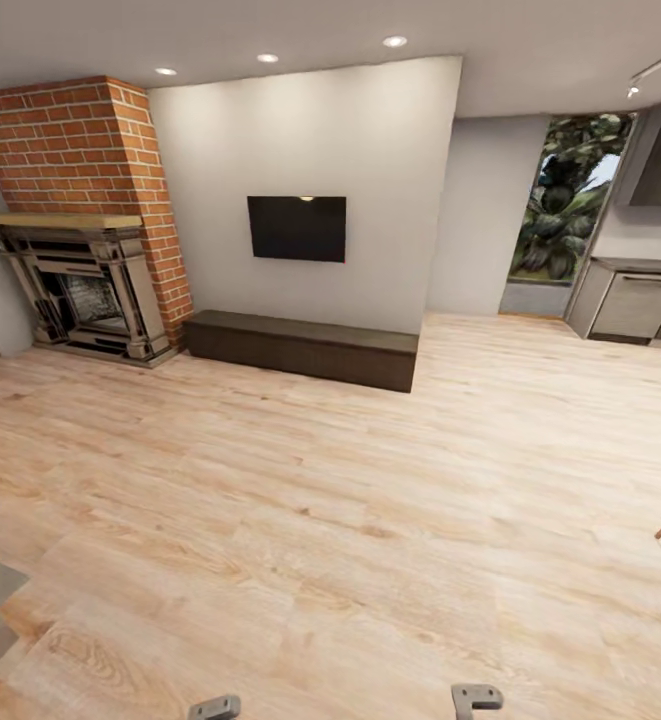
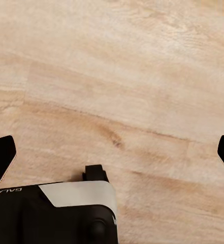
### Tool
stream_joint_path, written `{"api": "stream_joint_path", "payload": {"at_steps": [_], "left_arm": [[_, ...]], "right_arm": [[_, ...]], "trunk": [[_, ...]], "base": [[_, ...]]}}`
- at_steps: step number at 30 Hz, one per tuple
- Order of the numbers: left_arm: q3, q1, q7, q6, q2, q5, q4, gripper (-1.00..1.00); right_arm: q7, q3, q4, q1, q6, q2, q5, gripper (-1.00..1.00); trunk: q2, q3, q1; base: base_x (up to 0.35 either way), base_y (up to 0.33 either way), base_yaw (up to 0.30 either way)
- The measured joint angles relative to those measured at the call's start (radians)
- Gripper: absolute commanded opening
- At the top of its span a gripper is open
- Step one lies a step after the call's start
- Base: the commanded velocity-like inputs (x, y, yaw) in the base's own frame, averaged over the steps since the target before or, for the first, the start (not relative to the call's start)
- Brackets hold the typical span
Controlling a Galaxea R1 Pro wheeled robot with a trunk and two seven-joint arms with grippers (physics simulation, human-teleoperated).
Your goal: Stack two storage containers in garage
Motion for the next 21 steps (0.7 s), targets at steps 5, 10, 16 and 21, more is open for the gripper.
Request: {"api": "stream_joint_path", "payload": {"at_steps": [5,10,16,21], "left_arm": [[0.0,0.0,0.0,0.0,0.0,0.001,0.0,1.0],[0.0,0.0,0.0,0.0,0.0,0.0,0.0,1.0],[0.0,0.0,0.0,0.0,0.0,0.0,0.0,1.0],[0.001,0.0,0.0,0.0,0.0,0.0,0.0,1.0]], "right_arm": [[0.0,0.0,0.0,0.0,0.0,0.0,0.0,1.0],[0.001,0.0,0.0,0.0,0.0,0.0,0.0,1.0],[0.0,0.0,0.0,0.0,0.0,0.0,0.0,1.0],[0.0,0.0,0.0,0.0,0.0,0.0,0.0,1.0]], "trunk": [[0.0,0.0,0.0],[0.0,0.0,0.0],[0.0,0.0,0.0],[0.0,0.0,0.0]], "base": [[0.333,0.0,0.214],[0.333,0.0,0.214],[0.333,0.0,0.214],[0.333,0.0,0.214]]}}
